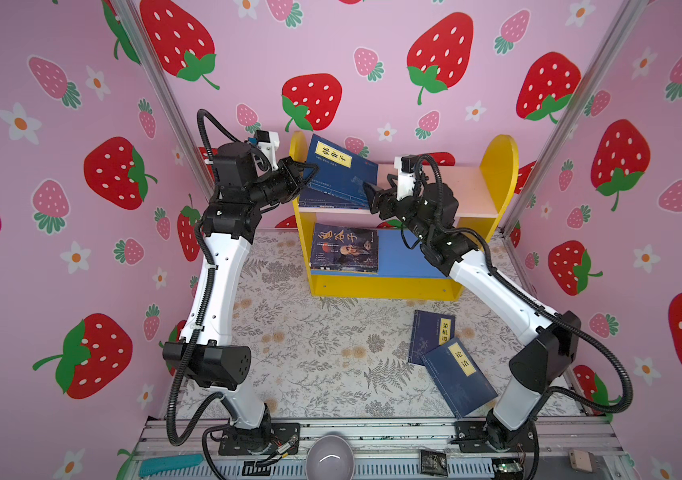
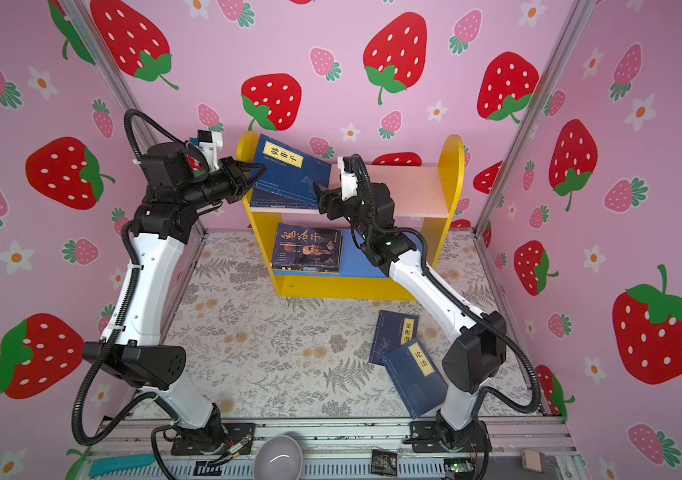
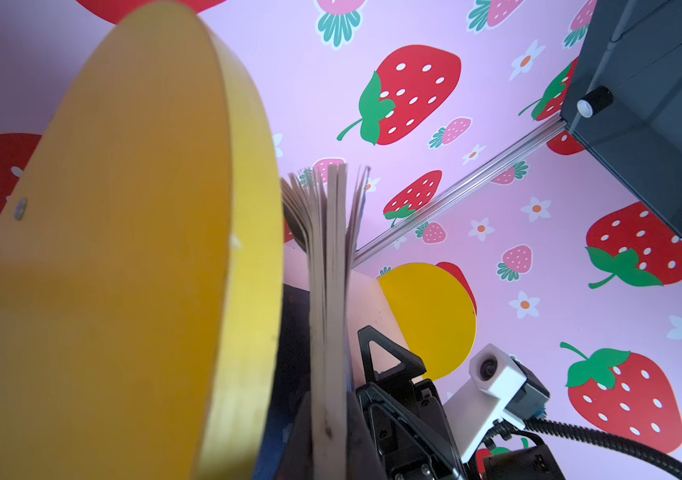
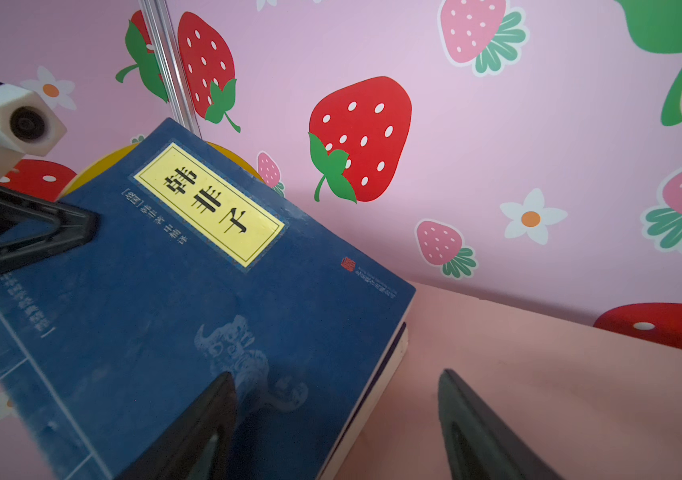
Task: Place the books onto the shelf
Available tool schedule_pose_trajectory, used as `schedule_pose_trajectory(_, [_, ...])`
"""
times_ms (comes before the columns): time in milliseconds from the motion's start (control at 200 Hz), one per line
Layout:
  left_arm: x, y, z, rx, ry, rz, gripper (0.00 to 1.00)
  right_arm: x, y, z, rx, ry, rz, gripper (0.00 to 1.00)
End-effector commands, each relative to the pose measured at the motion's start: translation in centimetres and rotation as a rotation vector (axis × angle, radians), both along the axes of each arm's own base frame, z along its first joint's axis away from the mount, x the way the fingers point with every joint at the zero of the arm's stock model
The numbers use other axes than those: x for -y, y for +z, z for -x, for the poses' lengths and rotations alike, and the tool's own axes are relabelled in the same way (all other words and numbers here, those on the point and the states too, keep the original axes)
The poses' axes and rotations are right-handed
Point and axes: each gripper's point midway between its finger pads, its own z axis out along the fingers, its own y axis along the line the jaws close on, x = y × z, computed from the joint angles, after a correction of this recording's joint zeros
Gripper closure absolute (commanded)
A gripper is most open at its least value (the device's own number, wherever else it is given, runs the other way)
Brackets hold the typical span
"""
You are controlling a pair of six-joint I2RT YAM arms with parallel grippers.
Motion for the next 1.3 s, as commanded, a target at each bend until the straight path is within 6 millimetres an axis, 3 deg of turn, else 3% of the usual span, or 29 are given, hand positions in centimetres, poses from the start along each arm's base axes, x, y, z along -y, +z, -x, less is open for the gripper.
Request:
schedule_pose_trajectory(0, [-0.3,1.8,0.0,0.072,0.001,-0.003,1.00,-0.5,0.0,-0.3,0.014,-0.007,0.040,0.23])
schedule_pose_trajectory(195, [-0.5,1.6,0.1,0.073,0.010,-0.014,0.95,-0.6,-2.0,-1.0,-0.028,-0.045,0.098,0.23])
schedule_pose_trajectory(365, [-0.9,1.9,0.1,0.082,0.022,-0.013,0.62,-0.8,-4.2,-1.7,-0.072,-0.055,0.142,0.24])
schedule_pose_trajectory(455, [-1.5,1.9,-0.1,0.075,0.040,-0.012,0.50,-1.0,-5.2,-1.9,-0.096,-0.060,0.155,0.25])
schedule_pose_trajectory(560, [-3.6,1.5,-0.5,0.055,0.105,-0.016,0.42,-0.9,-6.1,-2.0,-0.114,-0.068,0.163,0.25])
schedule_pose_trajectory(750, [-9.4,1.5,-0.2,0.046,0.269,-0.030,0.28,-1.0,-6.3,-2.0,-0.119,-0.063,0.167,0.25])
schedule_pose_trajectory(905, [-13.4,-0.1,-0.5,-0.006,0.328,-0.035,0.26,-1.4,-6.6,-1.9,-0.133,-0.053,0.159,0.25])
schedule_pose_trajectory(990, [-13.3,-1.1,-0.2,0.000,0.312,-0.071,0.26,-1.6,-6.8,-1.9,-0.139,-0.047,0.156,0.25])
schedule_pose_trajectory(1100, [-10.9,-2.1,1.6,0.095,0.181,-0.139,0.26,-1.9,-6.6,-1.8,-0.137,-0.037,0.152,0.25])
schedule_pose_trajectory(1295, [-9.4,-5.5,4.5,0.129,0.144,-0.258,0.25,-2.5,-4.2,-1.1,-0.089,0.015,0.129,0.22])
